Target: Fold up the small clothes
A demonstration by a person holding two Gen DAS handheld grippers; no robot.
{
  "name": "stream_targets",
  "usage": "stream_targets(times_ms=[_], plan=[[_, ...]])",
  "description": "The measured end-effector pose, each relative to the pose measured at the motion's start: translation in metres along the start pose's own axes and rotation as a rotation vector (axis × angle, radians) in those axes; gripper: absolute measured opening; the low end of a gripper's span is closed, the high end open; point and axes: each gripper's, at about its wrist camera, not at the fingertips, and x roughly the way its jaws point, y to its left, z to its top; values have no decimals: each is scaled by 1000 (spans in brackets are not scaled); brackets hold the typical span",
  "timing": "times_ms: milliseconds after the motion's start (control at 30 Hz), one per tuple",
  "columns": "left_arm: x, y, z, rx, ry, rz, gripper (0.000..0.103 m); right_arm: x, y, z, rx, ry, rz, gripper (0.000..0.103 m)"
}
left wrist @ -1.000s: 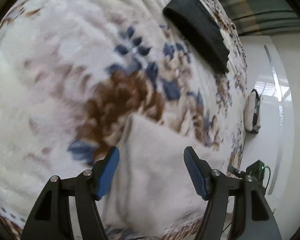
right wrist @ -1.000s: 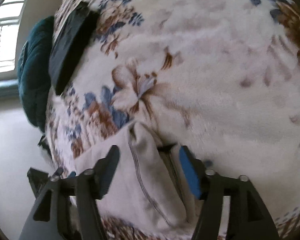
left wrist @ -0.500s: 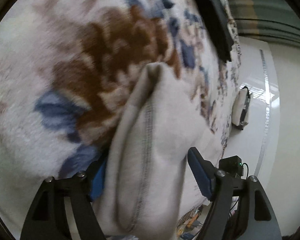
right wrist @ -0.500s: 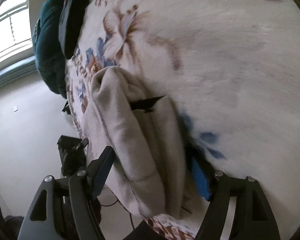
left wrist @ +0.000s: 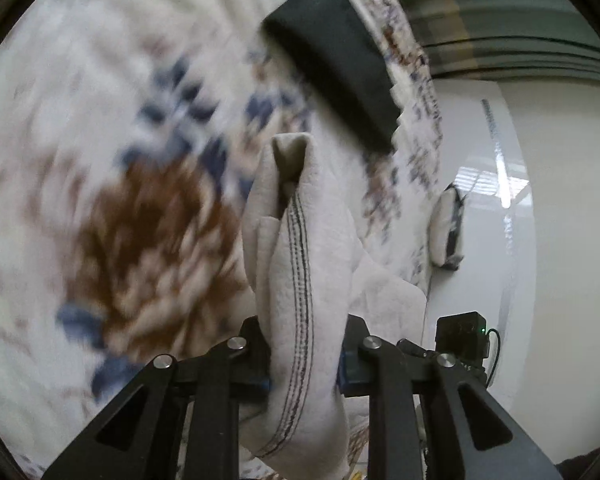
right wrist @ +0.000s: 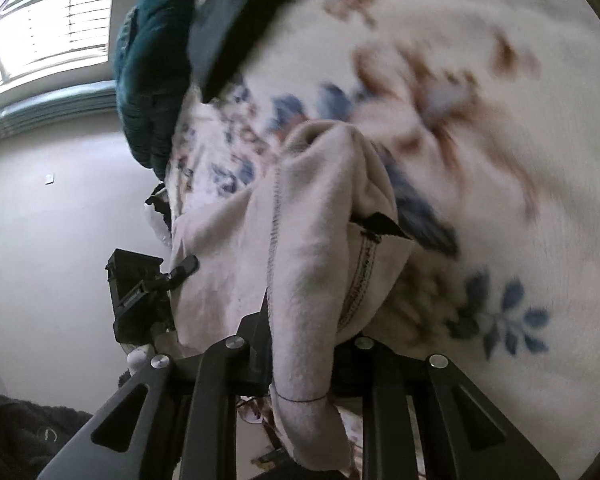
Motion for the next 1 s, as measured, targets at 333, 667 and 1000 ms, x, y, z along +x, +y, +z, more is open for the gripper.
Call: stream_targets(times_ms=[333,667,1000], plan=[[13,-62,174,117,-133,-20,19,-8,101,176,-192,-102,-30,20],[89,-58,327,198,-118,97,21,26,119,362,-236,-186,-130,20],[102,-72,319,396,-110,422,62,38,94,370,-206,-229,-424,62]])
